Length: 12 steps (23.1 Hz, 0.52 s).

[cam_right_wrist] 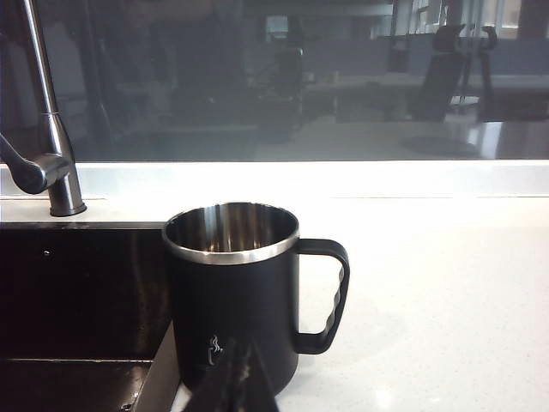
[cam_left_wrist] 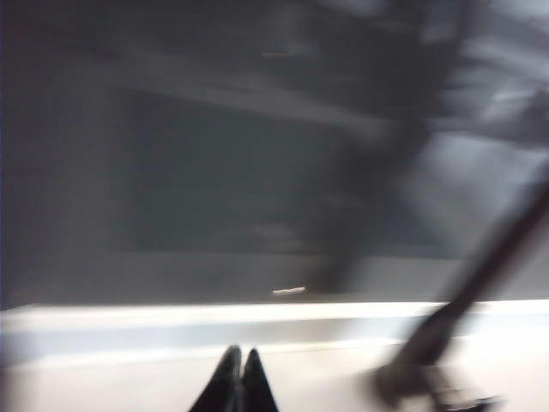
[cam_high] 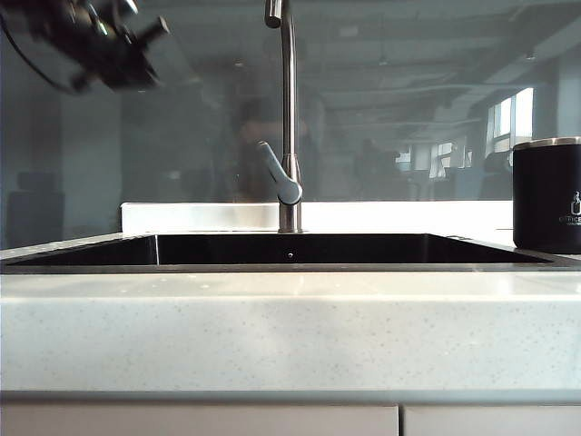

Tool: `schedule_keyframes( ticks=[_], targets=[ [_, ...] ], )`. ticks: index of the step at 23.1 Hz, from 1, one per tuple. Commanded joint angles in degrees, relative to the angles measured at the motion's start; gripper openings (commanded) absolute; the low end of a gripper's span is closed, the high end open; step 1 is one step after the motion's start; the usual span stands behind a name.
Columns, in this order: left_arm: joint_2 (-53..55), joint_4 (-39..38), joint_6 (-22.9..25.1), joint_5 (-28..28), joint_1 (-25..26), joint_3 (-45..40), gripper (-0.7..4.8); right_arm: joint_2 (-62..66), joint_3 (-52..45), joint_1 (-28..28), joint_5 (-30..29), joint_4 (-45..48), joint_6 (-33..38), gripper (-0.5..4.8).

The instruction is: Pick up the mug next to the sink, go to the faucet to get some water, pour the water into the sink, and finally put the mug back to its place.

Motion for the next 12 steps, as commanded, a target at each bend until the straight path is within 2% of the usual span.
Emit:
schedule_keyframes(
  ticks=[1, 4, 6, 12],
  targets=[
    [-10.1, -14.2, 10.9, -12.6, 0.1, -0.9, -0.05, -0.1, -0.2, -0.1, 0.0, 1.0, -0.2, -0.05],
    [-19.8, -16.4, 12.0, -13.2, 0.0, -5.3, -0.05, -0.1, -0.2, -0.1, 0.0, 1.0, -0.2, -0.05],
    [-27.1, -16.3, 12.5, -13.4, -0.7, -11.4, -0.04, -0.1, -0.2, -0.1, 0.0, 1.0, -0.2, -0.05],
    [-46.4, -12.3, 12.2, -13.2, -0.7, -38.9, -0.04, -0.1, -0.2, -0.1, 0.0, 1.0, -0.2, -0.05]
  ],
)
